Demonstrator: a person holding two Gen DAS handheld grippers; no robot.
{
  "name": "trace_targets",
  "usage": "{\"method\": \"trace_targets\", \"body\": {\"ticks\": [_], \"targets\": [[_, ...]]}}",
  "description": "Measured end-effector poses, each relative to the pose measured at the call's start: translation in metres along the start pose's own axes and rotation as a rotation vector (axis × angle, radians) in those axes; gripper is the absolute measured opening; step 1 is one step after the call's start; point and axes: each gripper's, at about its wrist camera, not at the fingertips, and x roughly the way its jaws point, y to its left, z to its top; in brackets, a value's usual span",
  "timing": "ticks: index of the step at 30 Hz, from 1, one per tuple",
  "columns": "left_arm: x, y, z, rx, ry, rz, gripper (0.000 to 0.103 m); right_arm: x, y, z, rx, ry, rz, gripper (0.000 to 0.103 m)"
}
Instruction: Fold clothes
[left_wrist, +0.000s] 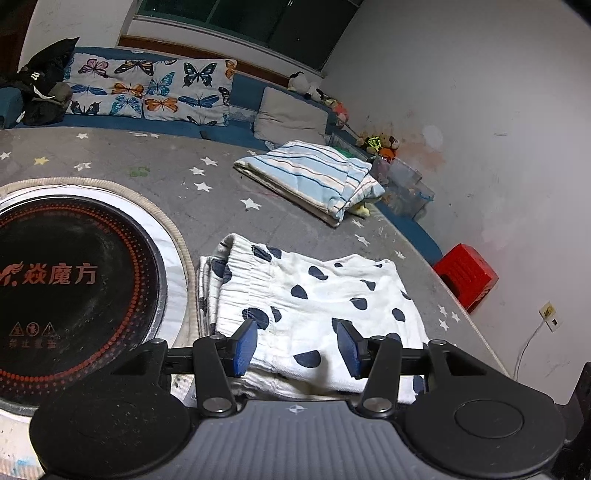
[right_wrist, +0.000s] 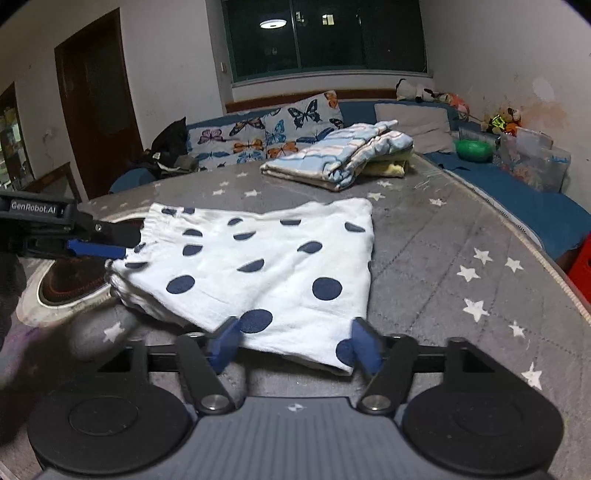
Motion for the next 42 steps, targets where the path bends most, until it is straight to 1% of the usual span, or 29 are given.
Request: {"method": "trace_targets", "body": {"ticks": [3,4,5,7,10,12,14,18,20,26,28,31,37,42], "targets": [[-0.004,-0.003,-0.002,0.010,0.006,-0.003,0.057,-0.003,0.003,0.000,0.002,-0.009,-0.004,0.074],[-0.006,-0.004,-0.004,0.016,0.008,-0.004,0.059,-0.004,0.004,0.000,0.003,-0.011,-0.006,0.083],[-0.007,-0.006,-0.006,0.022,0.009,-0.005,0.062,-0.005,0.005,0.000,0.004,-0.013,-0.007,0.087],[-0.010,-0.009,-0.010,0.036,0.014,-0.006,0.065,-0.006,0.007,-0.001,0.007,-0.018,-0.008,0.089],[-0.012,-0.011,-0.016,0.048,0.028,-0.010,0.069,-0.009,0.011,-0.003,0.015,-0.020,-0.005,0.095],[-0.014,-0.013,-0.021,0.055,0.032,-0.012,0.071,-0.011,0.015,-0.005,0.007,-0.025,-0.016,0.097],[-0.016,-0.013,-0.024,0.064,0.032,-0.013,0.075,-0.013,0.018,-0.006,0.002,-0.031,-0.032,0.102],[-0.021,-0.016,-0.032,0.093,0.032,-0.013,0.082,-0.017,0.020,-0.009,0.012,-0.034,-0.046,0.103],[-0.024,-0.019,-0.036,0.113,0.031,-0.015,0.089,-0.018,0.021,-0.011,0.015,-0.033,-0.056,0.103],[-0.032,-0.025,-0.046,0.166,0.025,-0.031,0.101,-0.024,0.025,-0.018,0.020,-0.035,-0.095,0.103],[-0.034,-0.027,-0.049,0.179,0.027,-0.038,0.103,-0.026,0.027,-0.020,0.025,-0.037,-0.108,0.103],[-0.035,-0.031,-0.053,0.202,0.036,-0.050,0.103,-0.030,0.026,-0.023,0.047,-0.046,-0.119,0.103],[-0.039,-0.038,-0.060,0.233,0.032,-0.079,0.103,-0.038,0.026,-0.029,0.088,-0.053,-0.112,0.103],[-0.042,-0.043,-0.061,0.251,0.025,-0.078,0.103,-0.043,0.027,-0.033,0.098,-0.060,-0.102,0.103]]}}
